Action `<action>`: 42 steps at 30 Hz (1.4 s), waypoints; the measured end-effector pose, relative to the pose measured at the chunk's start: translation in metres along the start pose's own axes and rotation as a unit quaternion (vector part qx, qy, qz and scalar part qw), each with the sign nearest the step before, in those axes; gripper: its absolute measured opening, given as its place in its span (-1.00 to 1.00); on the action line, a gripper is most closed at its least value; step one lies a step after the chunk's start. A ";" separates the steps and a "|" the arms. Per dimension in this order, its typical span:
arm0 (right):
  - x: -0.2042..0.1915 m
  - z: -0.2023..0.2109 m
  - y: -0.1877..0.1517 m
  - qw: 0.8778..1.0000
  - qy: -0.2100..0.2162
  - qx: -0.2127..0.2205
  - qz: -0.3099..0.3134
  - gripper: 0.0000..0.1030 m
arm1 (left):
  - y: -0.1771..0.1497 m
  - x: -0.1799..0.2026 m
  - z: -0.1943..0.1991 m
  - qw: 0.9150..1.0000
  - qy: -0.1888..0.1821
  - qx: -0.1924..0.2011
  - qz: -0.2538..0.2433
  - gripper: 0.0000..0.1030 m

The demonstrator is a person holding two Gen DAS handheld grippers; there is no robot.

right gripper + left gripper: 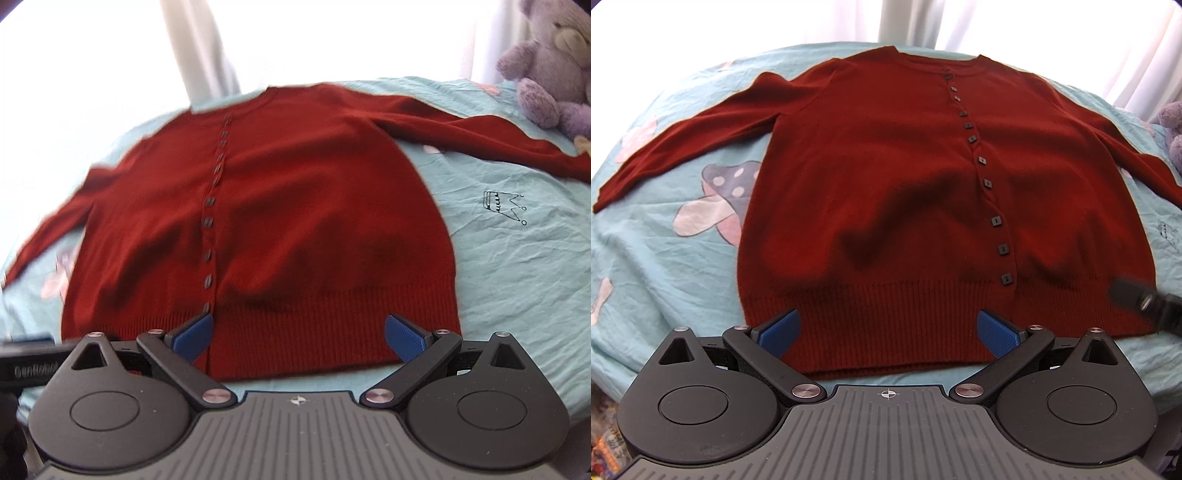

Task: Fold small clothes
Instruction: 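Grasp the red cardigan sleeve cuff with the right gripper and lift it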

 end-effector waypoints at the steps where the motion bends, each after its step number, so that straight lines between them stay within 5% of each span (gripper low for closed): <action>1: 0.012 0.002 0.007 0.999 0.006 0.031 -0.021 0.92 | 0.001 -0.001 -0.001 1.000 -0.002 0.000 0.003 1.00; 6: 0.096 0.010 0.036 0.973 -0.006 0.186 -0.134 0.92 | 0.012 -0.004 -0.015 1.000 -0.005 0.000 0.020 1.00; 10: 0.177 -0.004 0.051 0.955 -0.031 0.192 -0.223 0.92 | 0.024 -0.004 -0.029 1.000 0.006 0.008 0.028 1.00; 15: 0.284 -0.023 0.062 0.908 -0.031 0.208 -0.362 0.88 | 0.043 -0.001 -0.053 0.999 0.009 0.003 0.046 1.00; 19: 0.354 -0.038 0.069 0.878 -0.058 0.221 -0.421 0.32 | 0.058 0.004 -0.069 0.997 0.019 0.007 0.076 1.00; 23: 0.400 -0.054 0.073 0.849 -0.076 0.225 -0.472 0.14 | 0.073 0.011 -0.084 0.997 0.041 0.014 0.071 1.00; 26: 0.420 -0.069 0.076 0.839 -0.072 0.229 -0.489 -0.20 | 0.081 0.014 -0.094 0.995 0.054 0.014 0.078 1.00; 30: 0.423 -0.081 0.078 0.825 -0.045 0.243 -0.509 -0.40 | 0.085 0.016 -0.102 0.994 0.044 0.019 0.099 1.00; 33: 0.423 -0.087 0.080 0.831 -0.046 0.237 -0.500 -0.65 | 0.086 0.018 -0.108 0.994 0.032 0.008 0.108 1.00; 35: 0.418 -0.086 0.087 0.856 -0.079 0.219 -0.462 -0.83 | 0.087 0.018 -0.110 0.993 0.025 0.007 0.113 1.00; 39: 0.391 -0.073 0.119 0.887 -0.137 0.223 -0.382 -0.86 | 0.094 0.022 -0.106 0.995 -0.013 0.017 0.096 1.00; 42: 0.320 -0.057 0.168 0.916 -0.101 0.261 -0.288 -0.86 | 0.111 0.028 -0.100 0.993 -0.076 0.030 0.090 1.00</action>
Point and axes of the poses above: each gripper's, at about its wrist camera, not at the fingertips, and z roughly against the way its jaws point, x to its right, y to its top, the point moved 8 cm from there along -z, roughly the way its jaws point, and after that the axes turned 6 degrees about z, right-handed, at the moved point
